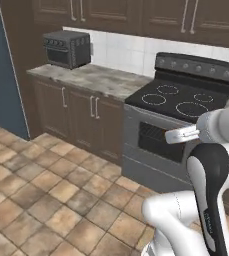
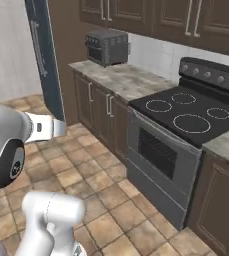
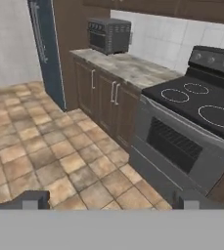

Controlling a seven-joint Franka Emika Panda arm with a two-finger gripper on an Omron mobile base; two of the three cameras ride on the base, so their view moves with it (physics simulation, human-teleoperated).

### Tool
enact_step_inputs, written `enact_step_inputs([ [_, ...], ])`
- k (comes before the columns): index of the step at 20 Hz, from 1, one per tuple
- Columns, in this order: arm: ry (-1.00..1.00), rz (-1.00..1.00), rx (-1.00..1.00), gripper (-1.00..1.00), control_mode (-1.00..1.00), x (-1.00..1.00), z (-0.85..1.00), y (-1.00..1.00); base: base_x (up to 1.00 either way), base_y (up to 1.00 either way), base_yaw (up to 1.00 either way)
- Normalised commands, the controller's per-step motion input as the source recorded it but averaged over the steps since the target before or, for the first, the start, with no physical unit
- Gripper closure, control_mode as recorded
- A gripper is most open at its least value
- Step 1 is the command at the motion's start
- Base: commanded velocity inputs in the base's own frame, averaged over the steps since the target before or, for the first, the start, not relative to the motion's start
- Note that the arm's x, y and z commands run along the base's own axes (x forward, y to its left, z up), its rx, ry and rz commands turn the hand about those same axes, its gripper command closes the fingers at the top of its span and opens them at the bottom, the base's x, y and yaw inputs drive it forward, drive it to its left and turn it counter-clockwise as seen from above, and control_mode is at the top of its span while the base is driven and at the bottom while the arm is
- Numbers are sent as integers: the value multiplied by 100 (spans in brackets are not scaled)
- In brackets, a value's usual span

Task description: Navigate to the coffee machine.

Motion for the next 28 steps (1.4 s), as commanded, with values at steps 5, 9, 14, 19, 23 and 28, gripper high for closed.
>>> enact_step_inputs([
  [5,0,0,0,-100,100,0,0,0,0,-8,-99],
  [9,0,0,0,-100,100,0,0,0,0,-41,-91],
  [14,0,0,0,-100,100,0,0,0,0,-67,-84],
  [19,0,0,0,-100,100,0,0,0,0,-94,-77],
  [23,0,0,0,-100,100,0,0,0,0,-90,-78],
  [28,0,0,0,-100,100,0,0,0,0,-79,-81],
])
